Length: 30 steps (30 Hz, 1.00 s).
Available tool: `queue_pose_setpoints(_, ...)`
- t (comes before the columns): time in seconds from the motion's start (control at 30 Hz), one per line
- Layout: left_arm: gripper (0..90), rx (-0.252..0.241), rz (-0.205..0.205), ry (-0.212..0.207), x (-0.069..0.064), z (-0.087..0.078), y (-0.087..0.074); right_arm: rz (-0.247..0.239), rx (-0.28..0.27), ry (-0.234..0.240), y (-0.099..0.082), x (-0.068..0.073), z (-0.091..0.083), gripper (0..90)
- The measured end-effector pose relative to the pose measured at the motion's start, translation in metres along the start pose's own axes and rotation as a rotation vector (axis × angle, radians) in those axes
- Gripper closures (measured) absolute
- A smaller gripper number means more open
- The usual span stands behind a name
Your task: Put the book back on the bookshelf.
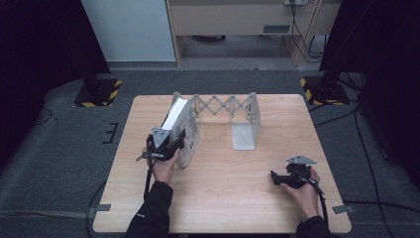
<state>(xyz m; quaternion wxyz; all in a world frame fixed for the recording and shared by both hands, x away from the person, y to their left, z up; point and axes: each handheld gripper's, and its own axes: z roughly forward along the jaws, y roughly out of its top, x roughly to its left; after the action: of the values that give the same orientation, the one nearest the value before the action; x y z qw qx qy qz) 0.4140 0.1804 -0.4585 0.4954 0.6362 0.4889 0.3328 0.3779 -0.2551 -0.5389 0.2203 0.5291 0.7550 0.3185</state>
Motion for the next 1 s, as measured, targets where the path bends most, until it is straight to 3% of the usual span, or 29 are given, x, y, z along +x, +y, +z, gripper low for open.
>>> queue_pose_setpoints(0.33,50.8,-0.02,-0.006,0.021,-0.002,0.016,0.002,-0.001,-0.001,-0.001,0.0,0.0,0.0,5.9)
queue_pose_setpoints(0.47,49.9,-0.016,-0.006,0.011,-0.003,0.017,0.002,0.0,0.0,0.0,0.0,0.0,0.0,5.9)
queue_pose_setpoints(0.6,46.3,0.015,-0.023,-0.042,0.002,0.013,0.0,-0.002,-0.001,0.001,0.0,0.0,0.0,5.9)
queue_pose_setpoints(0.67,42.0,0.054,0.0,-0.054,0.004,0.008,-0.002,-0.002,-0.001,0.001,0.0,0.0,0.0,5.9)
queue_pose_setpoints(0.77,40.5,0.038,0.015,-0.091,0.008,-0.002,-0.008,-0.003,-0.001,0.002,0.0,0.0,0.0,5.9)
queue_pose_setpoints(0.83,41.6,0.066,0.019,-0.099,0.011,-0.007,-0.014,0.0,0.0,0.0,0.0,0.0,0.0,5.9)
queue_pose_setpoints(0.9,43.9,0.067,-0.005,-0.134,0.012,-0.008,-0.022,-0.002,0.0,0.001,0.0,0.0,0.0,5.9)
queue_pose_setpoints(0.97,47.4,0.065,-0.007,-0.137,0.012,-0.006,-0.028,-0.003,0.0,0.001,0.0,0.0,0.0,5.9)
queue_pose_setpoints(1.0,47.6,0.06,-0.029,-0.143,0.012,-0.006,-0.029,-0.003,0.0,0.001,0.0,0.0,0.0,5.9)
